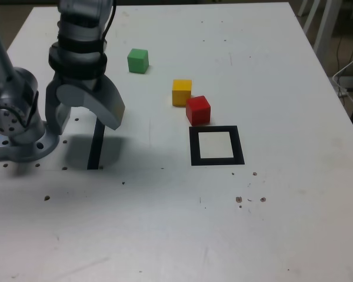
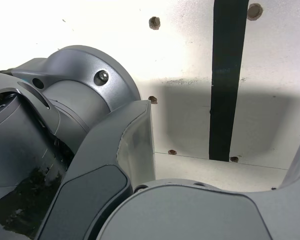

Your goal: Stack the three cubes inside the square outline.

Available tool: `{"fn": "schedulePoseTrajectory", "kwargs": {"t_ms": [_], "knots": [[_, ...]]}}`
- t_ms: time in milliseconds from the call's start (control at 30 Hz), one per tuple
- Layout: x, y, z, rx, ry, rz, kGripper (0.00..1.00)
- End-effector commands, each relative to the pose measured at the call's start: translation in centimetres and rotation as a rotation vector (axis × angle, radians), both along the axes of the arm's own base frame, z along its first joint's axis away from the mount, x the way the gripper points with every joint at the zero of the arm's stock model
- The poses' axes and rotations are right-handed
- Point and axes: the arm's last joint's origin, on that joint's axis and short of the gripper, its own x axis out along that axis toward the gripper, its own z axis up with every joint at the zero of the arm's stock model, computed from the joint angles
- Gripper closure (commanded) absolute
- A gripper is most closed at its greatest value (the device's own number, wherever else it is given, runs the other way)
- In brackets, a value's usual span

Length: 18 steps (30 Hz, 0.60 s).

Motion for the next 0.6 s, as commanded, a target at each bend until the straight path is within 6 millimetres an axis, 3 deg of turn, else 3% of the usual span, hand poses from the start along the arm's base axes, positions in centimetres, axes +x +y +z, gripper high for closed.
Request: {"fn": "schedulePoseTrajectory", "kwargs": {"t_ms": [0, 567], "knots": [[0.03, 0.03, 0.04, 0.002, 0.002, 0.003, 0.01], [0.45, 0.12, 0.17, 0.014, -0.01, 0.002, 0.0]]}}
